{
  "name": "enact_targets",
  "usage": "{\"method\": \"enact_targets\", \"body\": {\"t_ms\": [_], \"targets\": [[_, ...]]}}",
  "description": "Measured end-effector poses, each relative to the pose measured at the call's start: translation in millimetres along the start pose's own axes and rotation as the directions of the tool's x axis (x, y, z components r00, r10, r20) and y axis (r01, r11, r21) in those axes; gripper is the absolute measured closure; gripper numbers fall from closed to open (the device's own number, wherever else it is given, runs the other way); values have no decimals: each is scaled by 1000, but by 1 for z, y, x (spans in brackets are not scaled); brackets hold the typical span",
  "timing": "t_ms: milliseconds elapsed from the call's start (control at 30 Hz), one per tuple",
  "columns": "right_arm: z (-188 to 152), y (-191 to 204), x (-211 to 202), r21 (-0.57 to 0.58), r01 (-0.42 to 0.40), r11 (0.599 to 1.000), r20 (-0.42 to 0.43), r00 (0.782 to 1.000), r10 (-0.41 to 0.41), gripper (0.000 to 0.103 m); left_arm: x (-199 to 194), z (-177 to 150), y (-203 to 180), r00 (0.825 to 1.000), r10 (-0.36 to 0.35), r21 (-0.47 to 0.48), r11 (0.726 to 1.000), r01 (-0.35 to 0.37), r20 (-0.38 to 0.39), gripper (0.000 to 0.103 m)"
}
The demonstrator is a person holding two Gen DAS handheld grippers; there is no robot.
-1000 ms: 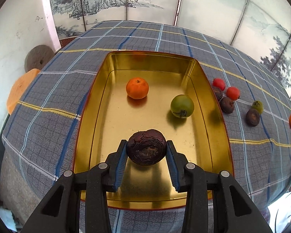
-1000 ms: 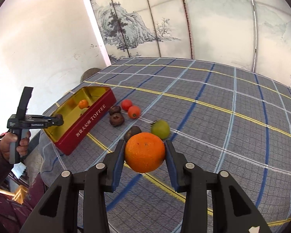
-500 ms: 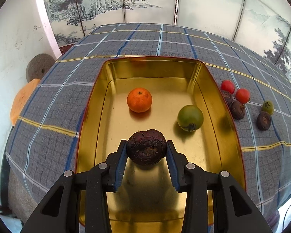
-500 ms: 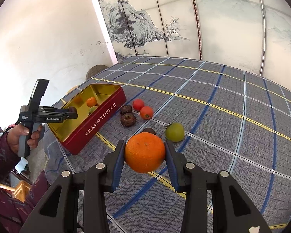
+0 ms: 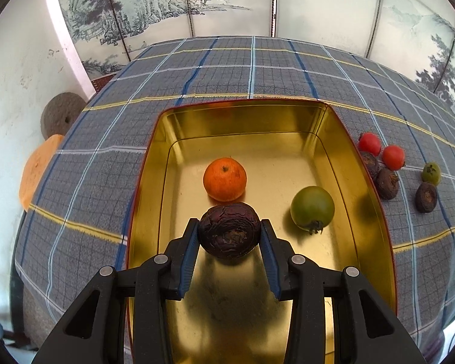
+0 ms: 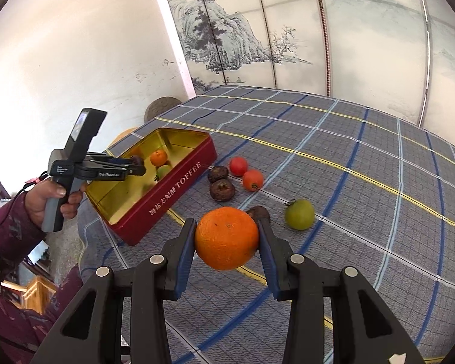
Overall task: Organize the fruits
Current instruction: 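Carry the brown fruit into the tin and release it while the right gripper holds the orange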
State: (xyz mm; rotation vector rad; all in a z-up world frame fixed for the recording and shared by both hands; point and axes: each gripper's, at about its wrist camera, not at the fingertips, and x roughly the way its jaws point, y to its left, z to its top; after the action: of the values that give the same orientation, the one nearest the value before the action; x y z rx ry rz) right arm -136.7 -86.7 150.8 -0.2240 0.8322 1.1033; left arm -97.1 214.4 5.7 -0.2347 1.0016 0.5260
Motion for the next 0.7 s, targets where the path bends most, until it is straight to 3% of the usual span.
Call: {"method": "enact_targets", "body": {"t_ms": [233, 300, 367, 433, 700], "targets": [[8, 18, 6, -29, -20, 999, -9, 1000, 20, 65, 2, 5, 3, 1000, -21, -2, 1000, 21, 3, 60], [12, 25, 10, -42, -32, 999, -13, 999, 32, 65, -1, 5, 4, 1000, -22, 1, 1000, 22, 22, 51], [16, 33, 13, -58, -46, 997, -17, 999, 45, 65, -8, 5, 4, 998, -16, 9, 1000, 16, 53, 35], [20, 40, 18, -73, -60, 996, -19, 998, 59, 65, -17, 4, 4, 996, -6, 20, 1000, 5, 93, 31], [42, 82, 47, -139, -164, 977, -52, 986, 158, 65, -47, -6, 16, 990, 11, -49, 999, -4, 139, 30]]}}
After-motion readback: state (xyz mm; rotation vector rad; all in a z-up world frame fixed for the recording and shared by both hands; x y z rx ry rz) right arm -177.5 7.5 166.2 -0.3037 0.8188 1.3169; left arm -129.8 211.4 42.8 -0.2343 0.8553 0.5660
